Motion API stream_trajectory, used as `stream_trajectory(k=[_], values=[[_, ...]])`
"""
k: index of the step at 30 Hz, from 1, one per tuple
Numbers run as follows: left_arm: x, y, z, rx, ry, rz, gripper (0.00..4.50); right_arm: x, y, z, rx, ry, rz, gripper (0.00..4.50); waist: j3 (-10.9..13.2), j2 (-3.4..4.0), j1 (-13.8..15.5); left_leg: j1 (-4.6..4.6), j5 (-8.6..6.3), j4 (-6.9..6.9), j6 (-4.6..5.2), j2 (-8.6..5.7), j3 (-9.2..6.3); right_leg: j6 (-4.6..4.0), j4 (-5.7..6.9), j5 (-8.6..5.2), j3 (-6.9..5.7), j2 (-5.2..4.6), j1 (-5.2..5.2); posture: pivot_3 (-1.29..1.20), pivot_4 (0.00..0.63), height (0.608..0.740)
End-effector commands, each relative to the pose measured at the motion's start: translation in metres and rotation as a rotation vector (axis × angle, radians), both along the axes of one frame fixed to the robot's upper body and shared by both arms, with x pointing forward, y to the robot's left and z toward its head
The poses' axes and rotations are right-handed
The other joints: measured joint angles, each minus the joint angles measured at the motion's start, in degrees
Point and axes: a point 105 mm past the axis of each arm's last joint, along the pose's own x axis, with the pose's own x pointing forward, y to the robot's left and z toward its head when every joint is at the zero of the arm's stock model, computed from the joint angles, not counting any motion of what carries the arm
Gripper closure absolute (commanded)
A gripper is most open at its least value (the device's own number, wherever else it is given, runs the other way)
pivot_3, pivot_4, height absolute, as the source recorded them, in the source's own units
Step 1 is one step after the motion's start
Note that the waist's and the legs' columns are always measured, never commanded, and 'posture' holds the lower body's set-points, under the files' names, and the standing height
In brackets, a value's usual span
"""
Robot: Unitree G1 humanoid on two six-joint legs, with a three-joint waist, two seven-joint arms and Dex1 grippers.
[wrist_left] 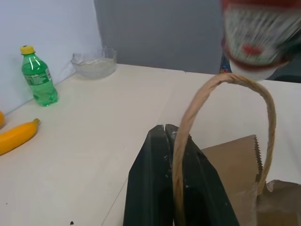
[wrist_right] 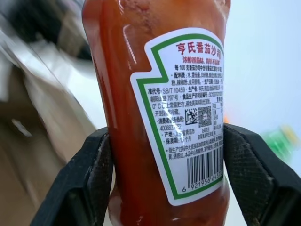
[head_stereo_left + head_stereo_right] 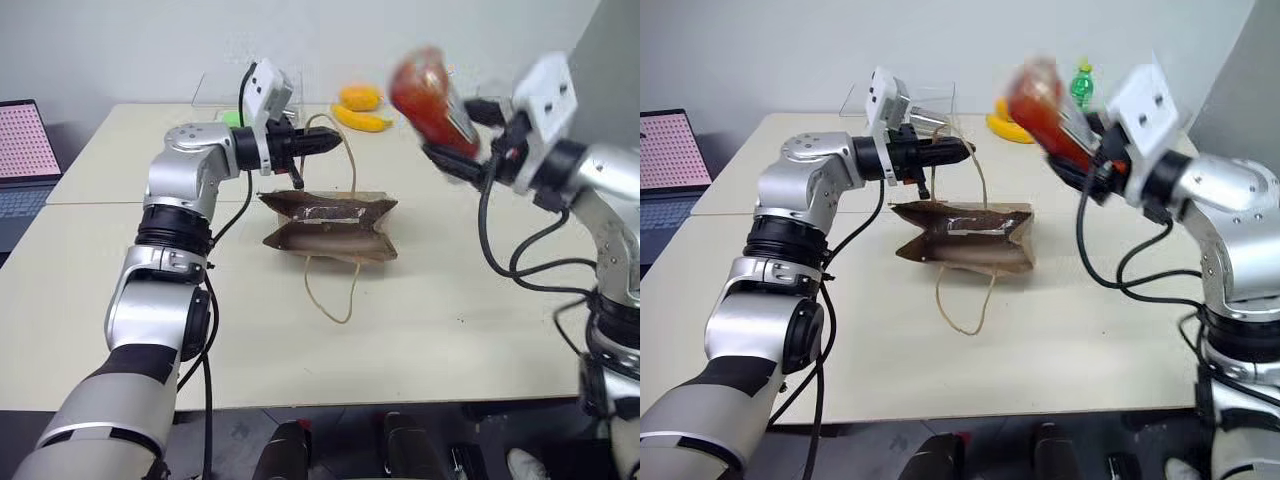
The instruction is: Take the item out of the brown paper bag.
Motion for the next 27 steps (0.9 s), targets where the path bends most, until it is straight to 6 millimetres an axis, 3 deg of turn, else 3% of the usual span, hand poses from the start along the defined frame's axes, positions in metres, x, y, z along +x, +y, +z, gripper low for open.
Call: stream_trajectory(k=[1,5,10,15,22,27], values=[[-0.004,-0.007,0.019,-0.010,-0.069,-0.025,4.50,0.009,-0.022,-0.028,-0.217,-0.017,-0.100,1.52,0.02,0.04,-0.34,0.00,0.00,-0.01,0.00,0.02,0.04,0.00,0.02,0.00,0.04,0.01,-0.02,0.00,0.150,0.740],[-0.003,-0.010,0.021,-0.013,-0.073,-0.034,4.50,0.022,-0.047,-0.090,-0.404,0.124,-0.159,1.56,0.02,0.03,-0.99,0.02,0.00,-0.01,0.00,0.06,0.07,0.00,0.02,0.00,0.05,0.05,-0.01,0.00,0.150,0.740],[-0.006,-0.012,0.019,-0.006,-0.075,-0.054,4.50,0.032,-0.065,-0.126,-0.550,0.186,-0.183,1.43,0.02,0.03,-1.36,0.03,0.01,0.04,-0.01,0.06,0.09,0.00,0.03,0.00,0.07,0.05,-0.01,0.00,0.150,0.740],[-0.006,-0.009,0.018,-0.001,-0.076,-0.048,4.50,0.030,-0.061,-0.123,-0.535,0.194,-0.155,0.02,0.03,0.03,-1.36,0.02,0.01,0.03,-0.02,0.05,0.07,0.00,0.01,0.00,0.06,0.04,0.00,0.00,0.150,0.740],[-0.004,-0.005,0.019,-0.007,-0.079,-0.034,4.50,0.008,-0.045,-0.104,-0.395,0.169,-0.102,0.02,0.03,0.03,-1.22,0.02,0.01,0.04,-0.02,0.05,0.00,0.01,-0.01,0.00,0.01,0.05,0.05,0.00,0.150,0.740],[-0.005,0.000,0.013,0.034,-0.080,-0.038,4.50,-0.019,-0.017,-0.081,-0.105,0.148,-0.020,0.02,0.03,0.02,-1.21,0.02,0.01,0.05,-0.01,0.06,-0.01,0.01,0.00,0.00,0.00,0.05,0.08,0.00,0.150,0.740]])
